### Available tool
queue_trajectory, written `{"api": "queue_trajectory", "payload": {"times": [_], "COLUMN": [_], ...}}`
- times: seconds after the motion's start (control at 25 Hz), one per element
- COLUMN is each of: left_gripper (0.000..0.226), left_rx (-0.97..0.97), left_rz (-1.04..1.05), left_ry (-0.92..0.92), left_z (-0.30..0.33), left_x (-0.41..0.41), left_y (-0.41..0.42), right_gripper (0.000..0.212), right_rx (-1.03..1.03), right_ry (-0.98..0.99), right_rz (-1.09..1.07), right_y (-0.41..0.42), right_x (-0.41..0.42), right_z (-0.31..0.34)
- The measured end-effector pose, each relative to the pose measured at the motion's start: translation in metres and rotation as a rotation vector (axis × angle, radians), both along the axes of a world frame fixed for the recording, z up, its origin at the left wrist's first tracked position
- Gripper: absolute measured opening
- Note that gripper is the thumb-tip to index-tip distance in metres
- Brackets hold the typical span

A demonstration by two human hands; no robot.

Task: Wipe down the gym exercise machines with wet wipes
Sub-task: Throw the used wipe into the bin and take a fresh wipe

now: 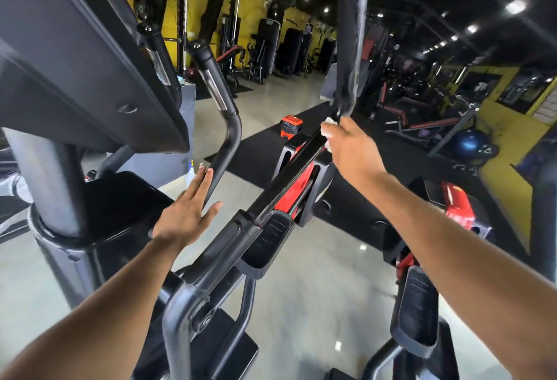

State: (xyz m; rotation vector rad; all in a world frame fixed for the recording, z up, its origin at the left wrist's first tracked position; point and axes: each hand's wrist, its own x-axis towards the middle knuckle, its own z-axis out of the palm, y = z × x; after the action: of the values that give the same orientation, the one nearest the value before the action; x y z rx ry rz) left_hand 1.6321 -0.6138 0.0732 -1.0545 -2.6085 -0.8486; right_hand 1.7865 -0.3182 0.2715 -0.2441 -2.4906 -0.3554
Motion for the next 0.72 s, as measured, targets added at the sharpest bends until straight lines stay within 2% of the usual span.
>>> {"api": "queue_trajectory", "payload": {"times": [0.08,0.24,0.32,0.4,0.48,0.56,0.64,0.72], "left_gripper": [0.077,0.076,0.077,0.079,0.079,0.079,0.078,0.077], "left_rx": [0.003,-0.008,-0.012,-0.019,0.002,0.026,0.036,0.057], "left_rz": [0.001,0.007,0.004,-0.005,-0.029,-0.048,-0.048,-0.043], "left_ry": [0.008,0.007,0.018,-0.002,-0.021,-0.026,-0.047,-0.059], "left_z": [-0.001,0.0,-0.001,-0.002,-0.004,-0.006,-0.005,-0.005], "left_x": [0.0,0.0,-0.002,-0.002,-0.004,-0.007,-0.006,-0.004], "left_y": [0.0,0.0,0.0,0.0,0.0,0.002,0.003,0.004], "right_gripper": [0.035,0.031,0.04,0.037,0.029,0.023,0.013,0.01], "right_rx": [-0.114,-0.046,0.022,-0.016,-0.167,-0.305,-0.526,-0.617], "right_ry": [-0.067,-0.309,-0.325,-0.279,-0.132,0.235,0.557,0.637], "right_rz": [0.098,0.372,0.426,0.373,0.252,0.218,0.277,0.212], "right_y": [-0.024,-0.08,-0.092,-0.084,-0.068,-0.047,-0.027,-0.024], "right_x": [0.006,0.021,0.028,0.029,0.037,0.043,0.038,0.022], "right_z": [-0.027,-0.078,-0.085,-0.06,-0.008,0.049,0.086,0.092]}}
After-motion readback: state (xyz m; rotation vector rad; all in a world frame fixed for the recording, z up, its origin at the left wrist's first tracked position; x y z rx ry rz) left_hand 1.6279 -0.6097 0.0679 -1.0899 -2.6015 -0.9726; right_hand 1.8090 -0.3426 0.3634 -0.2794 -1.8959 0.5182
